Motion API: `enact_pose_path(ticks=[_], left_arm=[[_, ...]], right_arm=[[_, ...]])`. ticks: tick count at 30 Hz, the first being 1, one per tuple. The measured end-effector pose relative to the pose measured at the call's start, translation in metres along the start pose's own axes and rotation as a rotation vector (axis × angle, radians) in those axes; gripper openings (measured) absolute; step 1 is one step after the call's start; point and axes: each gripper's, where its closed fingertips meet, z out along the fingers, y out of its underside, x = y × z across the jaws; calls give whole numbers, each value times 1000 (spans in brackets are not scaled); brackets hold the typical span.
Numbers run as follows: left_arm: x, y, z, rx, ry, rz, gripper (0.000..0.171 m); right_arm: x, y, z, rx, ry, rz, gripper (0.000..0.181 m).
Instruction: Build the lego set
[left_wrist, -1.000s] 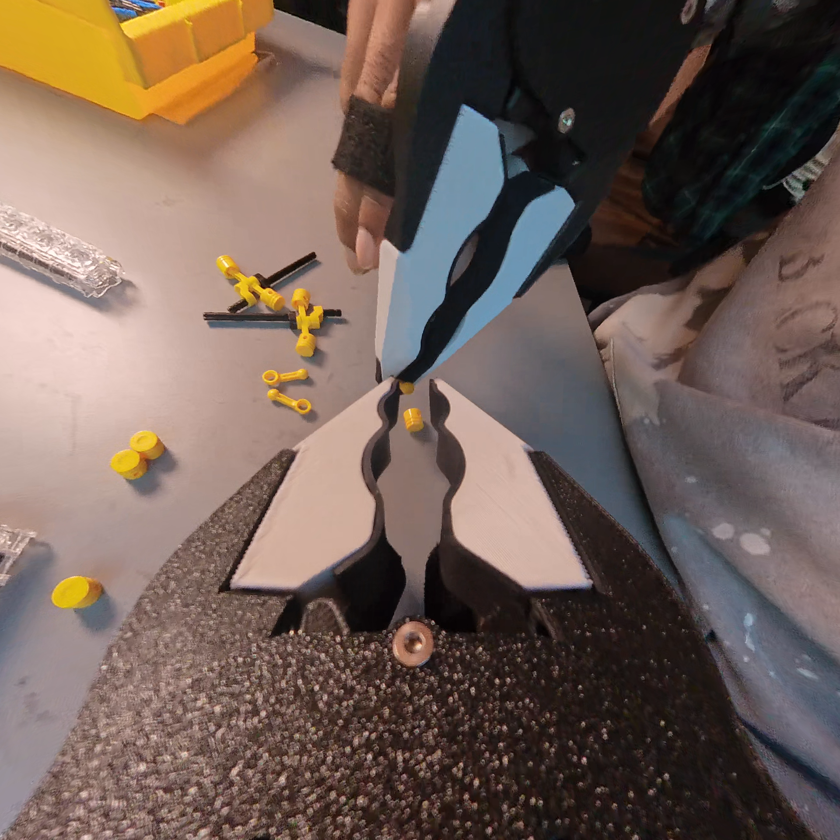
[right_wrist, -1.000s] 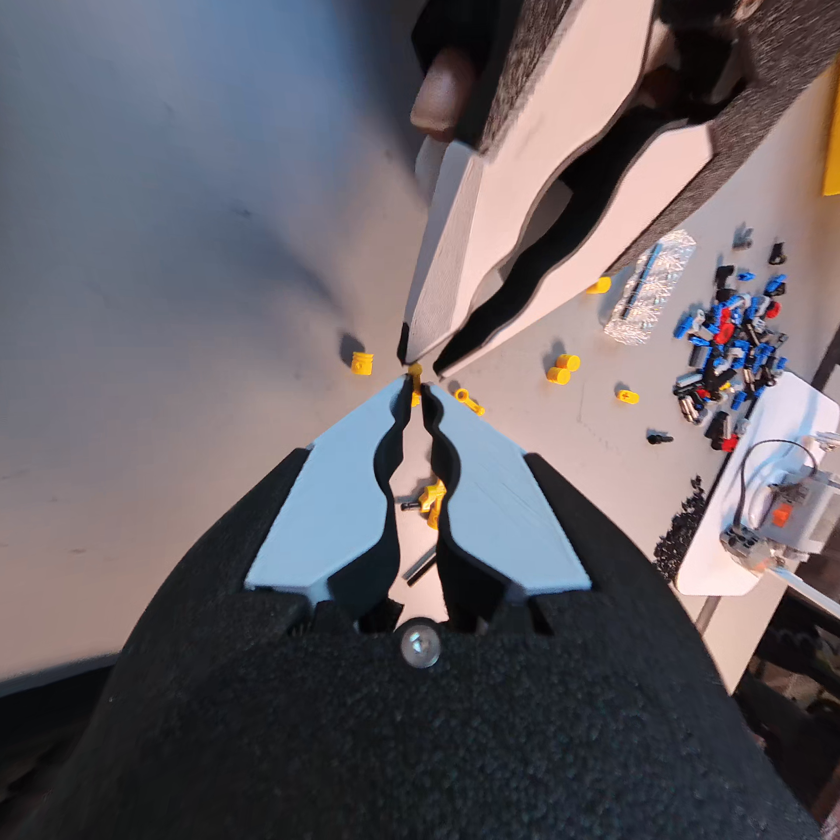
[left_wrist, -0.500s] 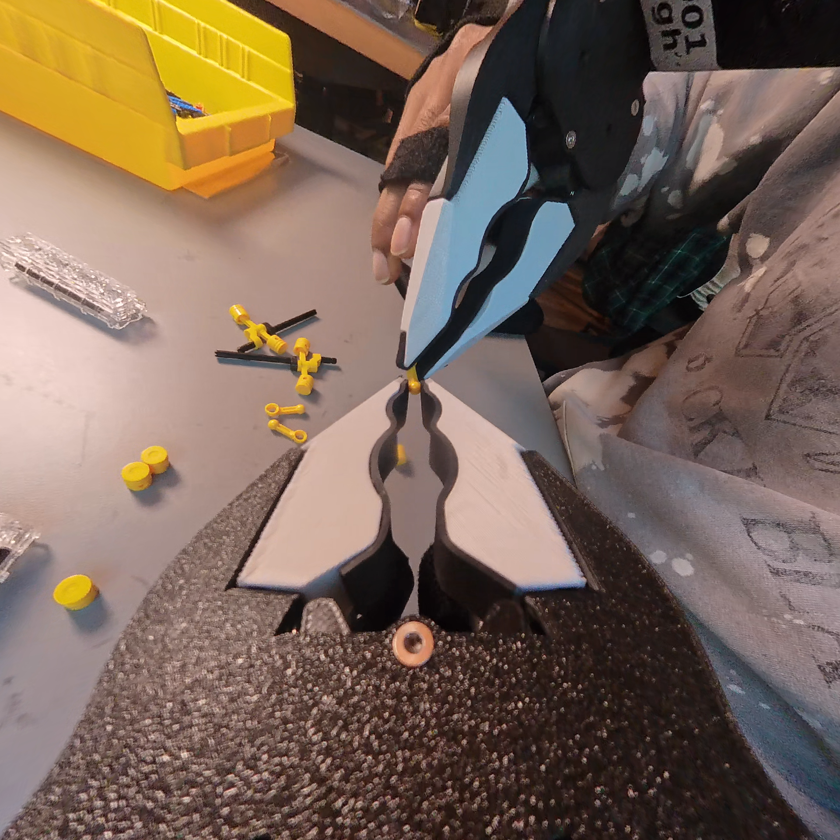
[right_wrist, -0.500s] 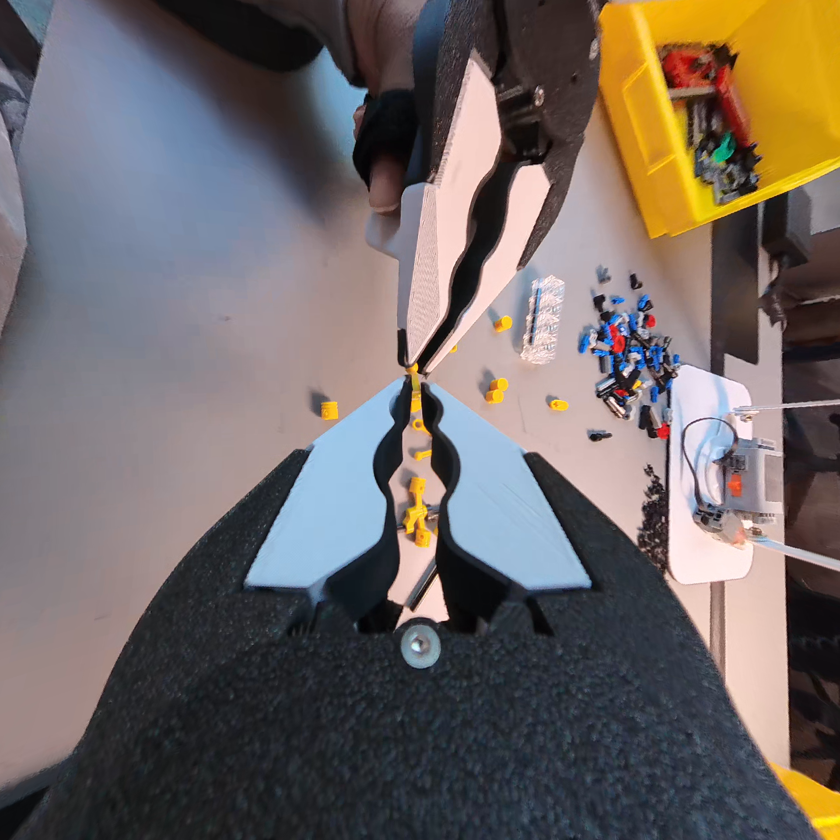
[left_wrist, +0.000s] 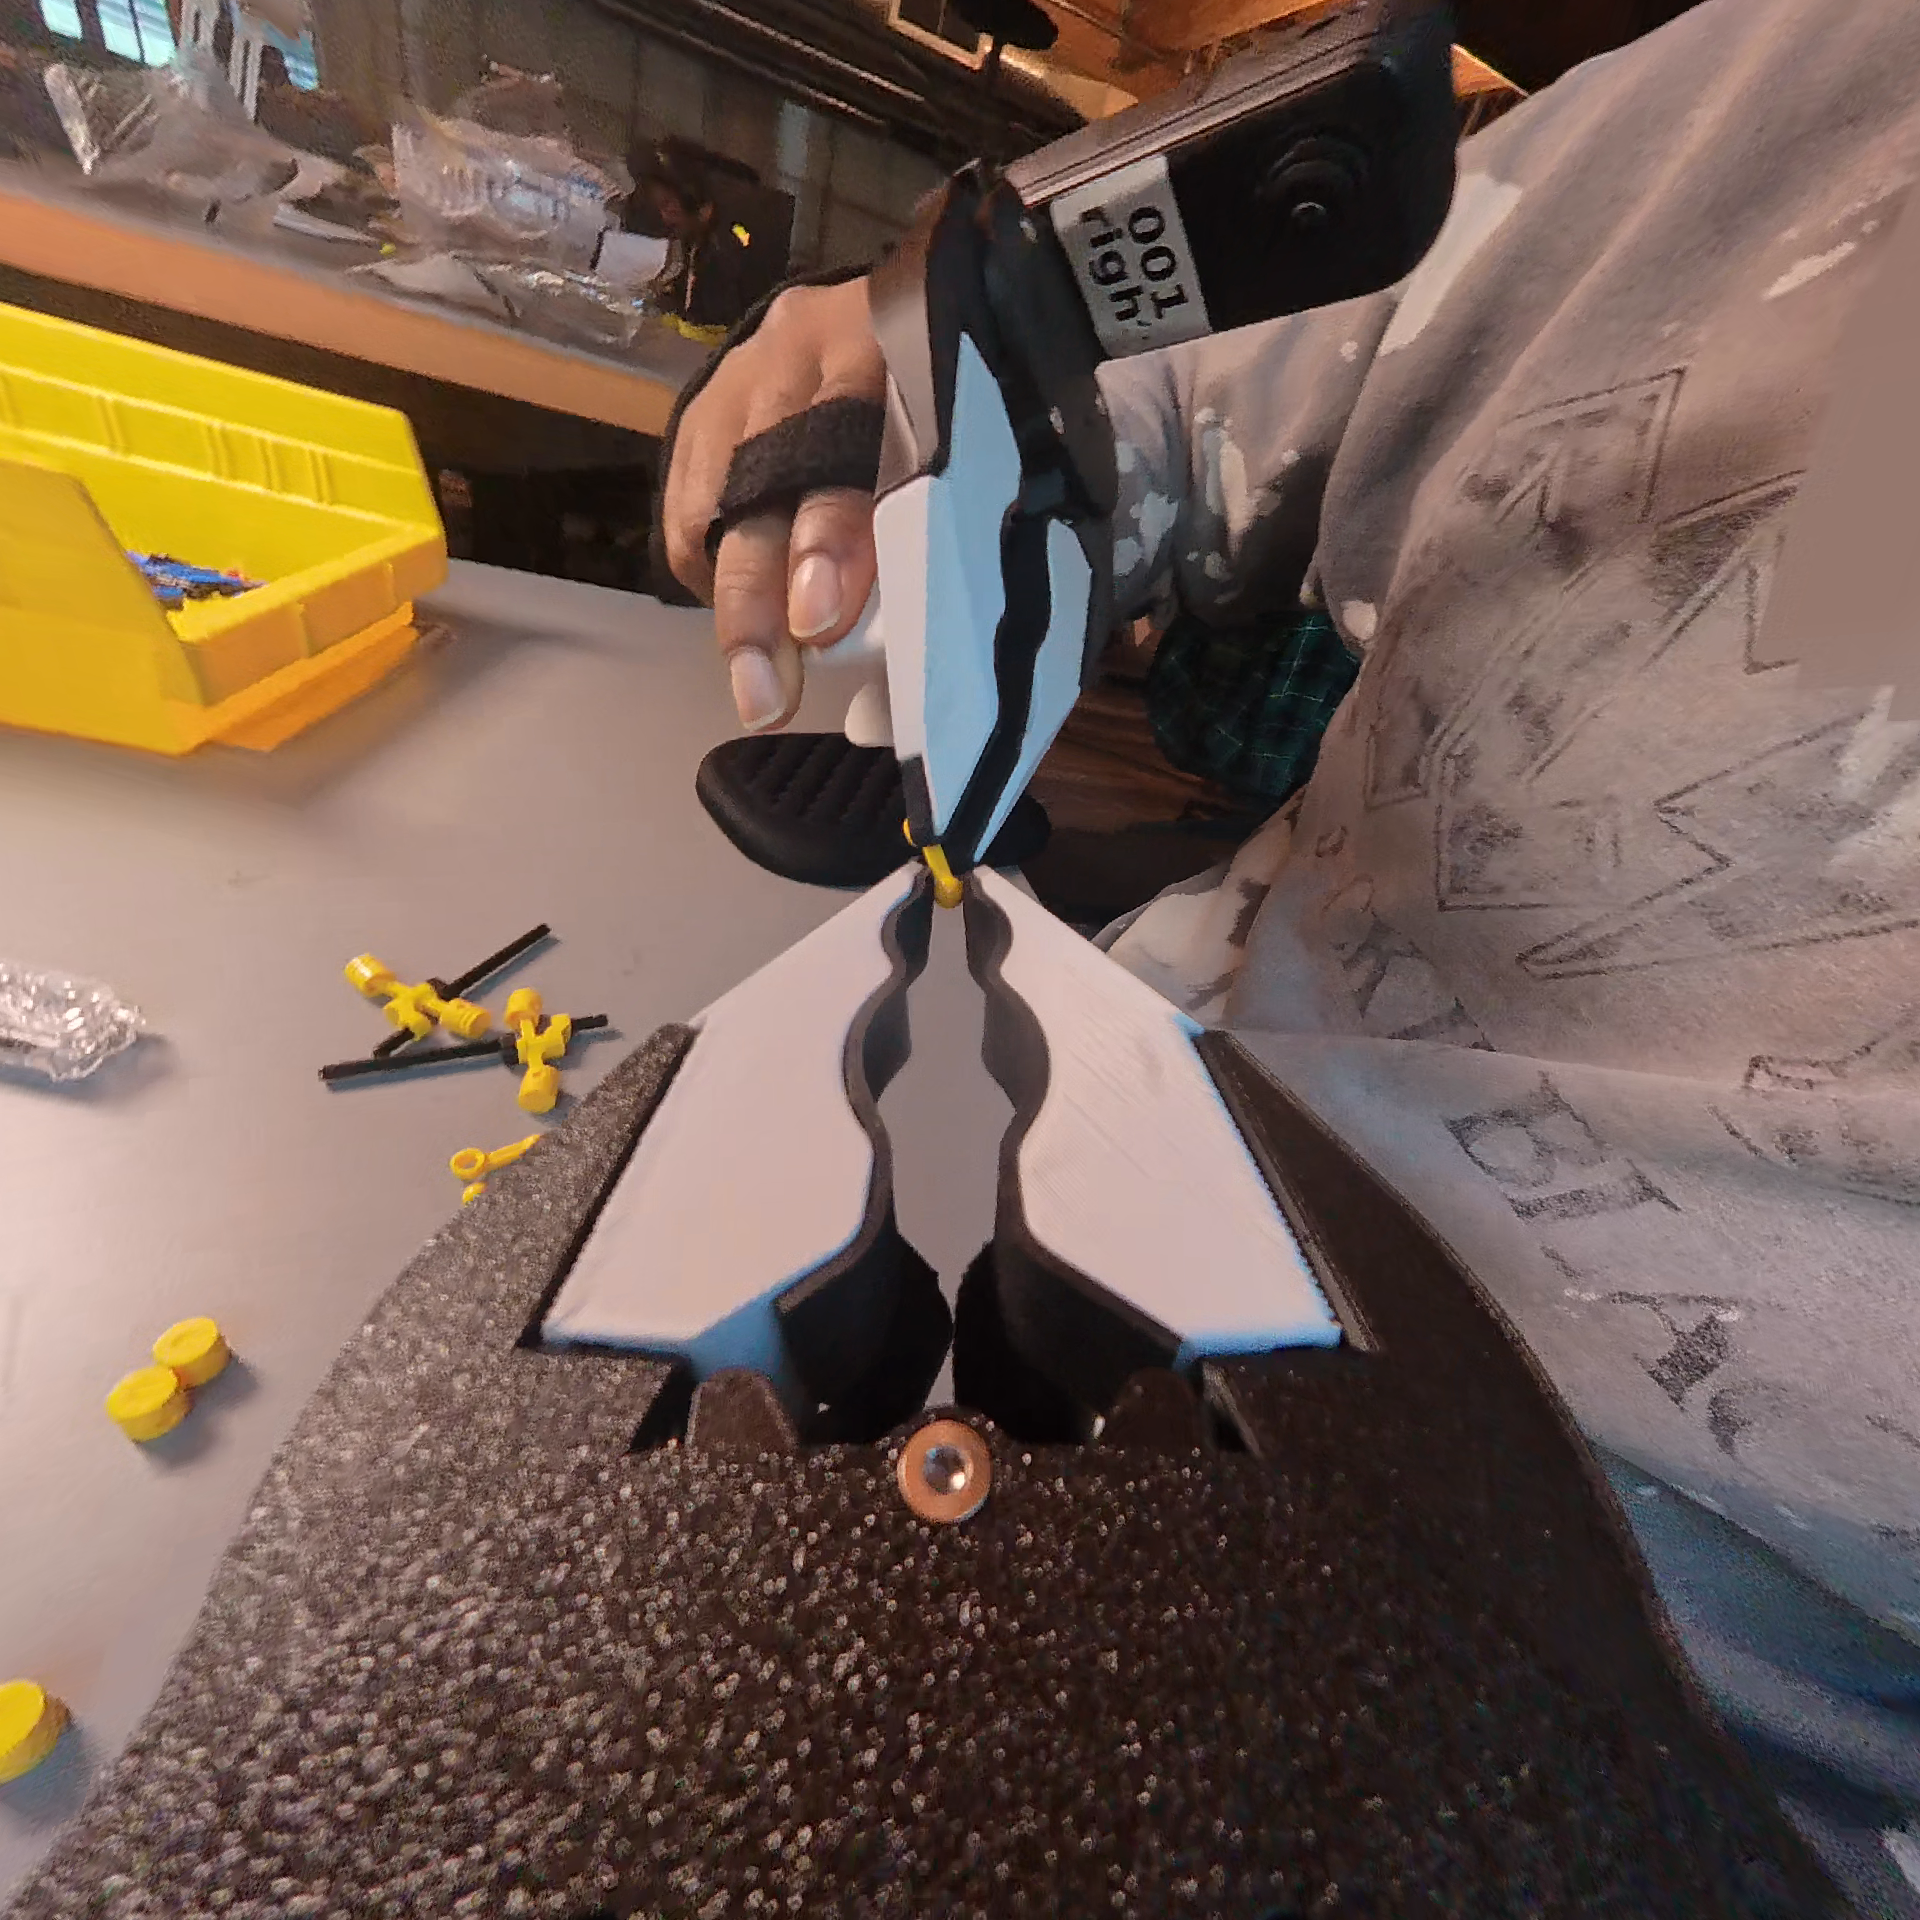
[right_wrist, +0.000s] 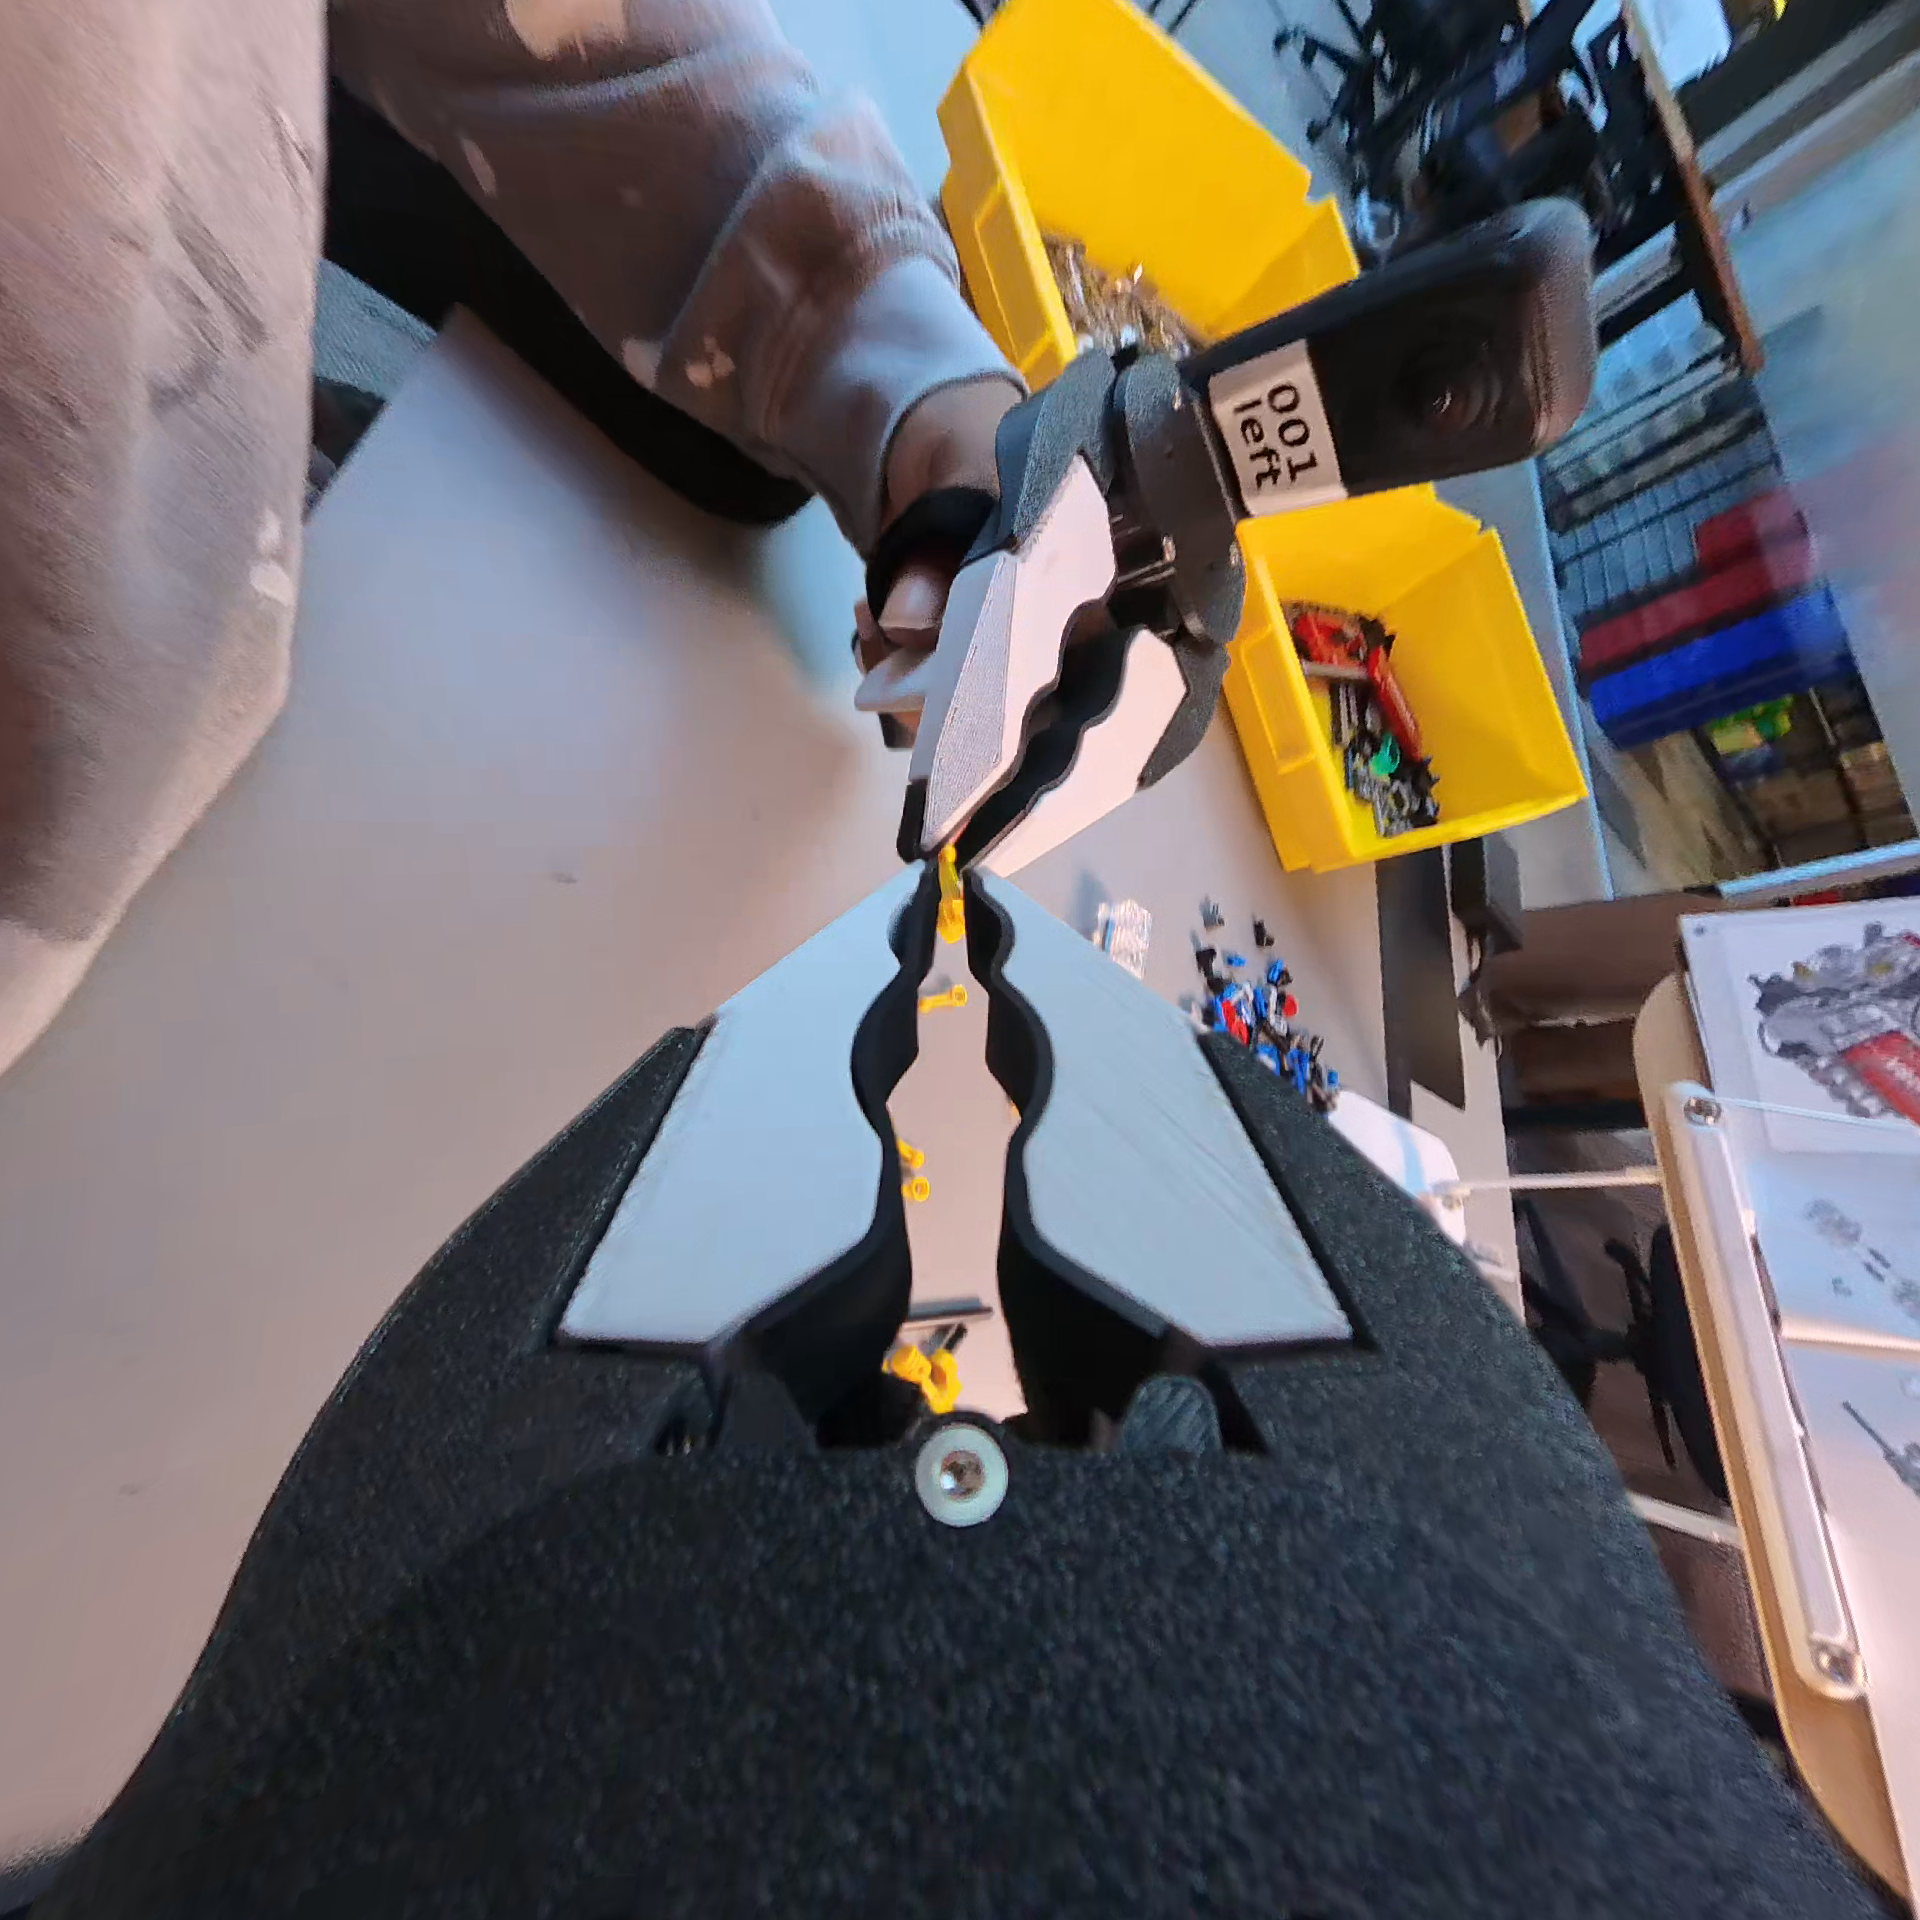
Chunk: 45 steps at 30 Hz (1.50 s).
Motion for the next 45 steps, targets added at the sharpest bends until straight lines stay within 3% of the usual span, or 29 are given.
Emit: enact_pose_path(ticks=[6,10,26,45], left_arm=[[25,-12,0,78,93,112,5],[35,-15,1,92,130,146,5],[38,-15,-3,103,162,135,5],[35,-7,-1,71,221,9,5]], right_arm=[[-3,-24,-7,97,-38,-14,19],[-5,-31,-7,117,-38,-49,18],[-5,-35,-6,150,-30,-74,14],[-13,-33,-4,63,-29,-250,5]])
